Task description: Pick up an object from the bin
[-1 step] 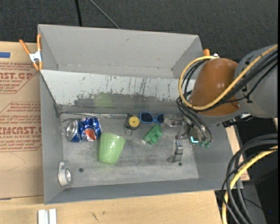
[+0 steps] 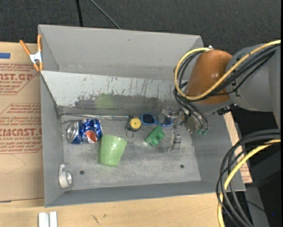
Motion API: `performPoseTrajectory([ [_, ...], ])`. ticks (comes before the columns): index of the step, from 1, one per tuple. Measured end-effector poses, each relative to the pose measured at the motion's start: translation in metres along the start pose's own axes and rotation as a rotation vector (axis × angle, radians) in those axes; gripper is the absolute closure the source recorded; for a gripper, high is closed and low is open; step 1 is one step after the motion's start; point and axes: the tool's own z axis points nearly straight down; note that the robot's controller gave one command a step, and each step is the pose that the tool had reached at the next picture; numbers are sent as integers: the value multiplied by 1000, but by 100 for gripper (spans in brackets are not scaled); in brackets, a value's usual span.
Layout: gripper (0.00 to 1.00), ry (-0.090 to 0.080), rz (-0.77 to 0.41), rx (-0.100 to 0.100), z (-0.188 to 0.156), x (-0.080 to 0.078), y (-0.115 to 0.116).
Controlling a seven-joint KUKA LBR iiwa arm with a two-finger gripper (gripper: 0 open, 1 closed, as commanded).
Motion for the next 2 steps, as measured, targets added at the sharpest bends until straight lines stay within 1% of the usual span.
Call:
performPoseTrajectory([
  [1, 0, 2, 0, -3, 20, -5, 27],
  [2, 100, 0, 1, -1, 18, -5, 25],
])
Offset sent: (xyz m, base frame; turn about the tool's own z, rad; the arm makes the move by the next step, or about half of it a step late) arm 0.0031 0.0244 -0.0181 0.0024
